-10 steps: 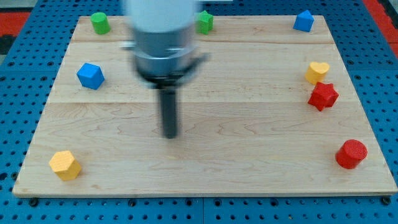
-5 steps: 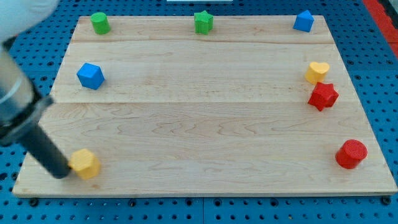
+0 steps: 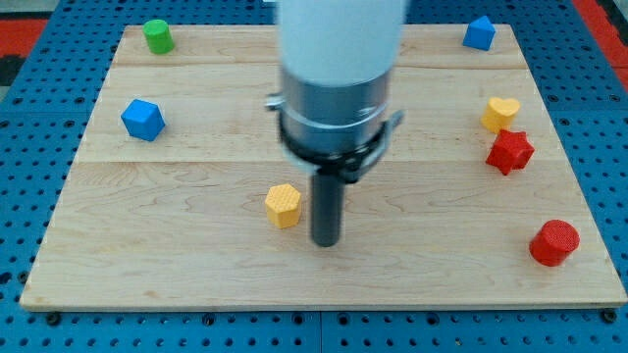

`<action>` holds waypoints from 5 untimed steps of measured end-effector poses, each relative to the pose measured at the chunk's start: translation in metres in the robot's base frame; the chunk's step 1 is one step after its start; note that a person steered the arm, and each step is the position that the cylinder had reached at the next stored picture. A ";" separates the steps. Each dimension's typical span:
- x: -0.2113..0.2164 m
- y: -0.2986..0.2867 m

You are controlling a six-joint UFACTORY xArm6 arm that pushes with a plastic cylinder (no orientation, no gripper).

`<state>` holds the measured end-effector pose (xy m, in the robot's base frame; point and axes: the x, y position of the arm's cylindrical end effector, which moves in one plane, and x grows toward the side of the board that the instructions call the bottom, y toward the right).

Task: Slide the yellow hexagon diagonal to the yellow heart

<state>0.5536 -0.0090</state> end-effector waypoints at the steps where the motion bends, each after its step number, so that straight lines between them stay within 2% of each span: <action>1: 0.022 -0.021; 2: 0.020 -0.089; 3: -0.025 -0.084; 4: -0.045 -0.026; 5: -0.045 0.047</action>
<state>0.5088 0.0376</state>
